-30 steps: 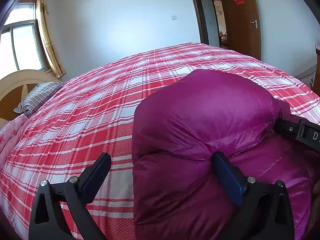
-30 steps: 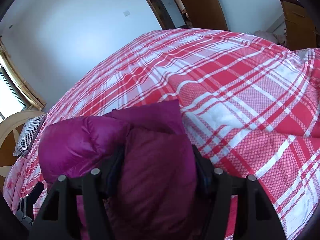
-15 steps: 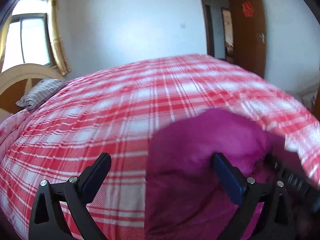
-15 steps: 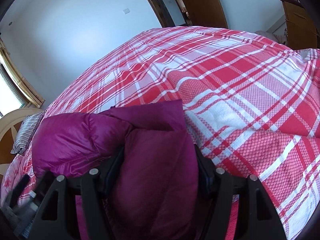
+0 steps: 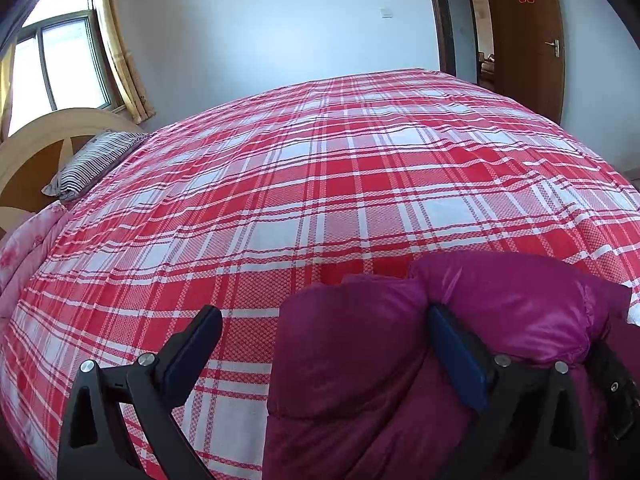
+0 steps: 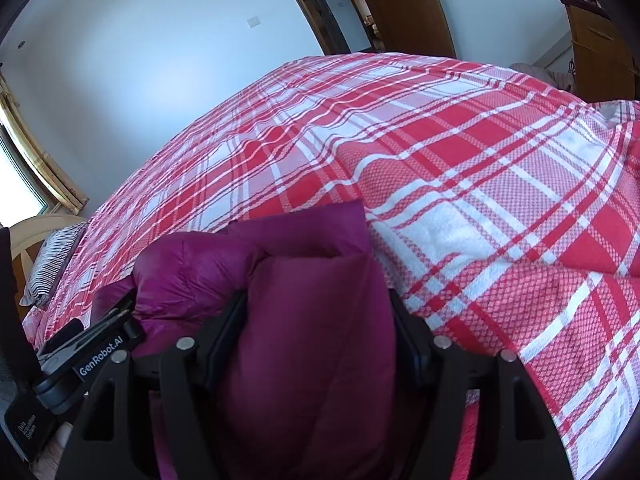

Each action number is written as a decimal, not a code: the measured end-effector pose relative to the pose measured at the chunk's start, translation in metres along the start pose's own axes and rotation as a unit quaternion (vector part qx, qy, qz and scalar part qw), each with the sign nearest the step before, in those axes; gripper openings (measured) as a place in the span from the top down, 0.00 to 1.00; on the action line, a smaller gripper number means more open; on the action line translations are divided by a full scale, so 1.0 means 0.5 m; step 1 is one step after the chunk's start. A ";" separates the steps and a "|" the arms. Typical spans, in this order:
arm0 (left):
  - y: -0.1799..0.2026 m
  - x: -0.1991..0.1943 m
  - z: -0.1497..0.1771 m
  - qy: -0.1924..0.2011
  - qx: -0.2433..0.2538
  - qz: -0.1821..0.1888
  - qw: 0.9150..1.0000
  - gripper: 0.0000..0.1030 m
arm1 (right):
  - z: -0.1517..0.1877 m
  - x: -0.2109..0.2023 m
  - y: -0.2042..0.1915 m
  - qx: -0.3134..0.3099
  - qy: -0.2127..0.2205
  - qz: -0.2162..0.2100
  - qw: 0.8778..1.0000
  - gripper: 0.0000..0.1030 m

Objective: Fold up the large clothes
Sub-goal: 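Press the folded jacket bundle down with both tools, fingers on the fabric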

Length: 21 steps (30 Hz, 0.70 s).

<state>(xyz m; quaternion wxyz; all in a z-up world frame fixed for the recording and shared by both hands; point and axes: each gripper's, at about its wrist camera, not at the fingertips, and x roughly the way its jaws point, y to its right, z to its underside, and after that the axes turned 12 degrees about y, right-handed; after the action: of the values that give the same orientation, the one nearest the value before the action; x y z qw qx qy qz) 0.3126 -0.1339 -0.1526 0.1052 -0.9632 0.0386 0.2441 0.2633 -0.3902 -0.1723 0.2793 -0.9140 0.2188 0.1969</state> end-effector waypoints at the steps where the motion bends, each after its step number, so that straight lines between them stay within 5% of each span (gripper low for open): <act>1: 0.003 0.004 0.002 -0.003 0.005 -0.002 1.000 0.01 | 0.000 0.001 -0.001 -0.001 -0.001 0.002 1.000 0.34; 21: 0.009 0.019 0.004 -0.019 0.005 0.004 1.000 0.01 | 0.000 0.015 -0.008 -0.018 -0.013 0.018 1.000 0.32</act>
<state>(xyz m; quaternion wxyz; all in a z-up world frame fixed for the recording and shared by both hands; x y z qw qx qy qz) 0.3193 -0.1382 -0.1598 0.1098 -0.9578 0.0414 0.2623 0.2719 -0.3894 -0.1740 0.2617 -0.9124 0.2275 0.2176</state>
